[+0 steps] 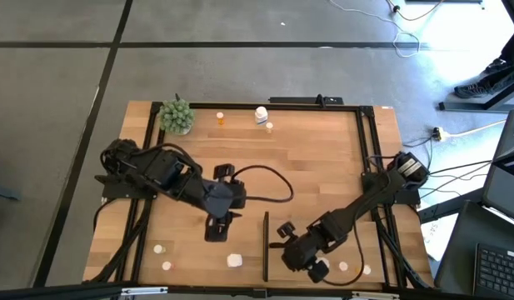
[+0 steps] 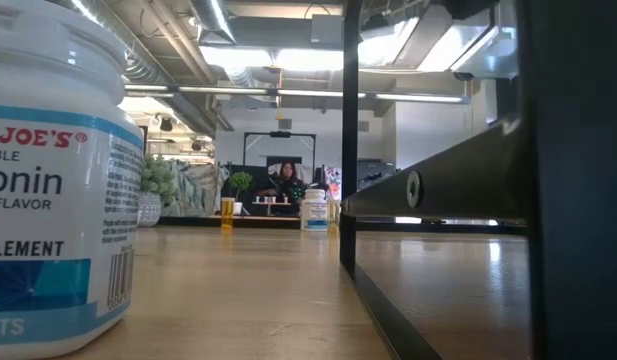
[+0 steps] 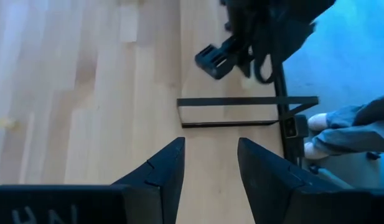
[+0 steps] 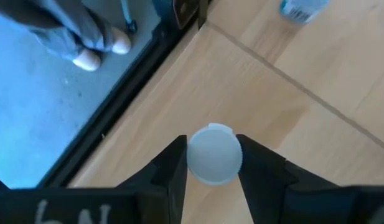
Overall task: Pick and place medicine bottles onto shelf by color
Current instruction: Put the middle yellow pill bottle on the shelf, then put the top yellow pill bottle on the shelf aligned with the other yellow pill bottle
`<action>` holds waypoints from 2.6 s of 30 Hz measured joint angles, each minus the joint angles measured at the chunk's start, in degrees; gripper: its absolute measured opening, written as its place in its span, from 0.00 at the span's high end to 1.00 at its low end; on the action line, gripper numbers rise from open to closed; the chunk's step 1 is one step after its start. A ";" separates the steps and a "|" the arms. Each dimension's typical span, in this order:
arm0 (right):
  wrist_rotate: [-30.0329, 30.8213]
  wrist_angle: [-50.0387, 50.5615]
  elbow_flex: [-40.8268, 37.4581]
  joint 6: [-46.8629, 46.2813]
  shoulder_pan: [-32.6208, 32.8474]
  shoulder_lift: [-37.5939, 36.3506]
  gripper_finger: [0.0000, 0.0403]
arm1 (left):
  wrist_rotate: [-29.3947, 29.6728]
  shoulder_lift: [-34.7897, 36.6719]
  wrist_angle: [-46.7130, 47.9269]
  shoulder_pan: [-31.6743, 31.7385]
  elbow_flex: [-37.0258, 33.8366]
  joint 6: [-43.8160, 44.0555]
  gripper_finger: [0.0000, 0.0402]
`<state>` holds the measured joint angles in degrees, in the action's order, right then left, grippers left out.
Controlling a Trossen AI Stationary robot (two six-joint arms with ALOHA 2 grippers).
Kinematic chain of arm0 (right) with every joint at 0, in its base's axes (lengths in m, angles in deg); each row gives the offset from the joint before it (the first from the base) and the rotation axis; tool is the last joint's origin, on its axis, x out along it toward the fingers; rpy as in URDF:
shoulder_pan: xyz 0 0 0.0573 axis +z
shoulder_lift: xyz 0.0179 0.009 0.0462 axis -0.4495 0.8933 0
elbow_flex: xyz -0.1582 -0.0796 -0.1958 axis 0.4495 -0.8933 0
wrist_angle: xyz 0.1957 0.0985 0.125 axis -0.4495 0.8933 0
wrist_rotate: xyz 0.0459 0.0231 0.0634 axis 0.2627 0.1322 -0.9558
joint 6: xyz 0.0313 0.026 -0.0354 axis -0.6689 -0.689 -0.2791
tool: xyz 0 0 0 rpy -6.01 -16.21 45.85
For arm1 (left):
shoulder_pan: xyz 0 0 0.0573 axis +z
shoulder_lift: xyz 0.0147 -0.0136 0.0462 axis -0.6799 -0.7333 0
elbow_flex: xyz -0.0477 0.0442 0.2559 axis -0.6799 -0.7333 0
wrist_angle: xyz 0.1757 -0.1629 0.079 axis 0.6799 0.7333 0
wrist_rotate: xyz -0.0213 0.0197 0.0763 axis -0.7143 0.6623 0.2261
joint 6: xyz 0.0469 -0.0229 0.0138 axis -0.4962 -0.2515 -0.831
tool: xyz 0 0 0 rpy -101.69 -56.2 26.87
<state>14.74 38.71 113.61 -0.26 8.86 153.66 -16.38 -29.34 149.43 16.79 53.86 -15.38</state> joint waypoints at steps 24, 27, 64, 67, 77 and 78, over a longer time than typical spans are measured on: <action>-3.93 -4.90 -0.11 3.26 -0.10 2.60 0.68 | 0.02 0.00 0.10 -0.77 0.00 1.60 0.65; -3.93 -4.90 -0.11 2.76 -0.13 2.61 0.68 | 0.02 0.00 0.10 -0.77 0.00 1.60 0.65; -3.55 -2.53 -0.09 1.35 -0.31 -0.62 0.48 | 0.07 0.00 0.56 -0.77 0.00 1.57 0.65; -3.52 -2.56 -0.07 1.10 -0.31 -2.39 0.48 | 0.07 0.00 0.58 -0.77 0.00 1.57 0.65; -0.92 -0.81 -0.04 -4.19 -0.96 -7.52 0.48 | 1.08 0.09 5.34 -0.65 0.02 4.64 0.65; 0.02 -0.53 -0.04 -4.58 -1.15 -8.12 0.48 | 1.34 0.11 6.40 -0.60 0.02 5.46 0.65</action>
<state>14.76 38.19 113.56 -4.84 7.72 145.54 -15.04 -29.23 155.83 16.19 53.89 -9.93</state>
